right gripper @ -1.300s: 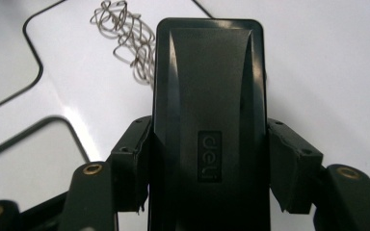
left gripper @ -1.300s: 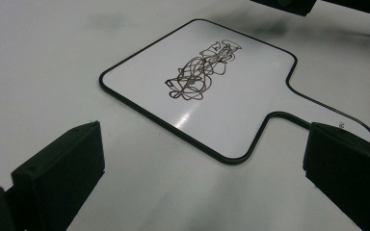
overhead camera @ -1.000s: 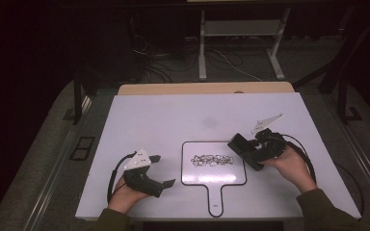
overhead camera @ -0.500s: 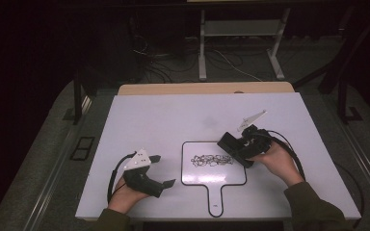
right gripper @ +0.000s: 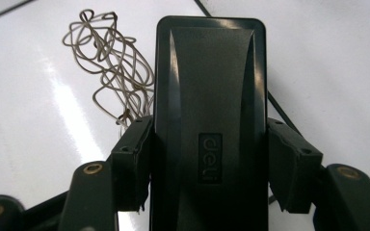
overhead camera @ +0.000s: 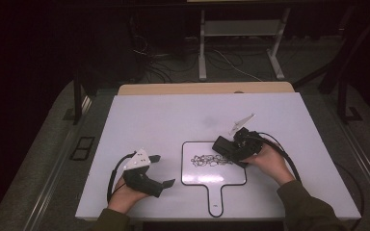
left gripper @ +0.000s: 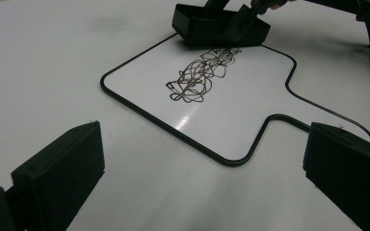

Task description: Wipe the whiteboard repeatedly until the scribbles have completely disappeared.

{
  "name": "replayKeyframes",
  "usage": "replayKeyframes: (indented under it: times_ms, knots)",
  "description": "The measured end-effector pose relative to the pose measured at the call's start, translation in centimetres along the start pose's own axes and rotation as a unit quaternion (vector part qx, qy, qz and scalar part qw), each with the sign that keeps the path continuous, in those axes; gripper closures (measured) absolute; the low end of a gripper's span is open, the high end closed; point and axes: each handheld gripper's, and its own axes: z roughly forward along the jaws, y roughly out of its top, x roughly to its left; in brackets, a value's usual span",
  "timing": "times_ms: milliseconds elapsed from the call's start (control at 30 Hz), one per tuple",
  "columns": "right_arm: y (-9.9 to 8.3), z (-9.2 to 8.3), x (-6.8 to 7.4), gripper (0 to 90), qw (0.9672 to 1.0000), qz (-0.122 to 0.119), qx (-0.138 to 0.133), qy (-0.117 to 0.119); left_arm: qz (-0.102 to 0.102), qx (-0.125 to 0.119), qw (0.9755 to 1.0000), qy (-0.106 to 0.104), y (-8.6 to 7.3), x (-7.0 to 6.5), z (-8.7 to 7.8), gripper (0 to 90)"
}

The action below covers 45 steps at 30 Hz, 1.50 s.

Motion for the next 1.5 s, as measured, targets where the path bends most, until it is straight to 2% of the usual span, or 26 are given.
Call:
replayKeyframes:
  times_ms: [100,233,333,600,767,833,1067,1100,1200,1267,1500]
  knots:
    - [0.0,0.3,0.1,38.7,1.0,-0.001,0.002,0.001,-0.002,-0.002,1.0,0.0,0.0,0.0,0.0,0.0]
    - [-0.1,0.6,0.2,38.6,0.9999,-0.009,0.005,-0.01,-0.002,-0.002,1.0,0.001,0.0,0.0,-0.1,0.0]
    - [-0.1,0.7,0.3,38.6,1.0,-0.005,0.002,-0.007,-0.002,-0.003,1.0,0.001,0.0,0.0,-0.1,0.0]
    - [-0.2,0.7,0.5,38.6,0.9998,-0.015,0.002,-0.008,-0.002,-0.002,1.0,0.002,0.0,0.0,-0.1,0.0]
    - [-0.1,0.7,1.4,38.6,0.9997,-0.024,0.006,0.003,-0.002,-0.003,1.0,0.002,0.0,0.0,-0.1,0.0]
    - [-0.1,0.7,1.7,38.6,0.9993,-0.035,0.011,-0.001,-0.002,-0.003,1.0,0.002,0.0,0.0,-0.1,0.0]
    - [-0.1,0.6,2.8,38.6,0.9989,-0.044,0.014,0.008,-0.001,-0.002,1.0,0.002,0.0,0.0,-0.1,0.0]
    - [-0.1,0.6,3.0,38.6,0.9985,-0.052,0.015,0.006,-0.001,-0.001,1.0,0.002,0.0,-0.1,-0.1,0.0]
    - [-0.1,0.6,3.3,38.6,0.9986,-0.049,0.015,0.01,-0.001,-0.002,1.0,0.002,0.0,-0.1,-0.1,0.0]
    - [-0.1,0.6,3.0,38.7,0.9985,-0.052,0.015,0.007,-0.001,-0.001,1.0,0.002,0.0,0.0,-0.1,0.0]
    - [0.0,0.7,1.4,38.7,0.9995,-0.029,0.011,-0.009,0.0,-0.001,1.0,0.001,0.0,0.0,-0.1,0.0]
